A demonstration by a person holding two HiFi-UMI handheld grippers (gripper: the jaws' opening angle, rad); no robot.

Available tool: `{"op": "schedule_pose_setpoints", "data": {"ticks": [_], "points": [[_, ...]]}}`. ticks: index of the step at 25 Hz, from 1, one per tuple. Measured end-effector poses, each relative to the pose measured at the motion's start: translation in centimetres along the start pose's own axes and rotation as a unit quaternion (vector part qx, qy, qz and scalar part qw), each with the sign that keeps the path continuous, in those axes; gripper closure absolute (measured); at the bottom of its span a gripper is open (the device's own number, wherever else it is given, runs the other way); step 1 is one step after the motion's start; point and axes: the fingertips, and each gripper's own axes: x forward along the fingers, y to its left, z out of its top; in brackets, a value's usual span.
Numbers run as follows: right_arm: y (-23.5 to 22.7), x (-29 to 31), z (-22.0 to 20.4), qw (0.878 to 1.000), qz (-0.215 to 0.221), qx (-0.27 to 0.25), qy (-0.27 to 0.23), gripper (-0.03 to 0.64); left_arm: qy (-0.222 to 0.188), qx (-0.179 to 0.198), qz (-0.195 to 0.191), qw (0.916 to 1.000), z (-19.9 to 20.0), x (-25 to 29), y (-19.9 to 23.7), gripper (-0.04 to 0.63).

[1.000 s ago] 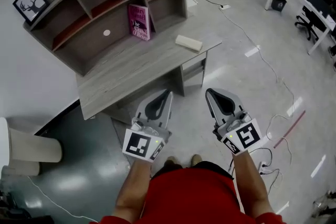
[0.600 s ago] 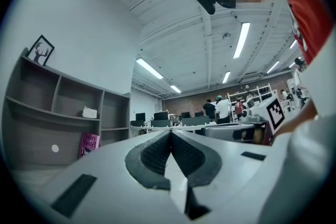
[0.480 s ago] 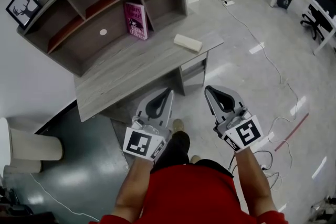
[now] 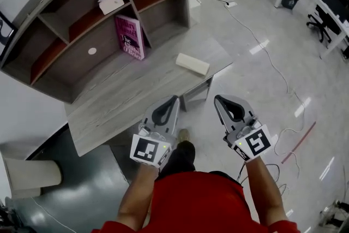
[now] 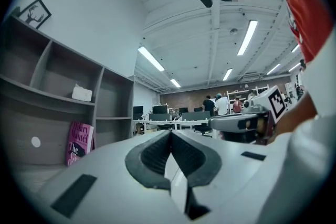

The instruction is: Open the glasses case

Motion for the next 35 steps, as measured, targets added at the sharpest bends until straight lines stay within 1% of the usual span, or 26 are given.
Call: {"op": "schedule_pose_setpoints", "data": {"ticks": [4,7,11,16,18,21,26,31,34,35], "points": [[-3.2,4.6,-1.5,1.000,-0.012,0.006,0.012,0.612,0.018,0.000,-0.017,0.9997,-1.9,4.1,4.1,0.586],[-5.3,8.0,-2.7,0.999,-0.024,0.002,0.022,0.612,0.041,-0.006,-0.034,0.9986,-4.4,6.6,6.8,0.586],[-7.7,11.4,-4.4,0.998,-0.042,0.013,0.039,0.612,0.066,-0.016,-0.050,0.9964,-7.3,9.8,9.9,0.586],[-9.4,14.3,-7.5,0.994,-0.060,0.027,0.090,0.612,0.083,-0.020,-0.067,0.9941,-10.9,12.6,12.5,0.586],[-9.9,15.0,-8.7,0.992,-0.063,0.022,0.107,0.612,0.101,-0.024,-0.068,0.9923,-12.4,13.3,13.2,0.586],[-10.6,15.6,-10.4,0.989,-0.063,0.018,0.132,0.612,0.134,-0.025,-0.060,0.9889,-14.6,14.3,14.2,0.586],[-12.1,16.1,-12.7,0.986,-0.058,0.019,0.156,0.612,0.190,-0.017,-0.049,0.9804,-17.9,15.5,15.5,0.586],[-13.5,16.2,-14.8,0.983,-0.041,0.001,0.178,0.611,0.252,-0.011,-0.050,0.9663,-21.2,16.5,15.7,0.584],[-13.9,16.3,-15.8,0.982,-0.027,-0.004,0.188,0.608,0.280,-0.006,-0.052,0.9585,-22.6,16.9,15.6,0.584],[-14.0,16.3,-16.2,0.981,-0.022,-0.003,0.191,0.595,0.289,-0.006,-0.049,0.9561,-23.1,17.1,15.6,0.583]]}}
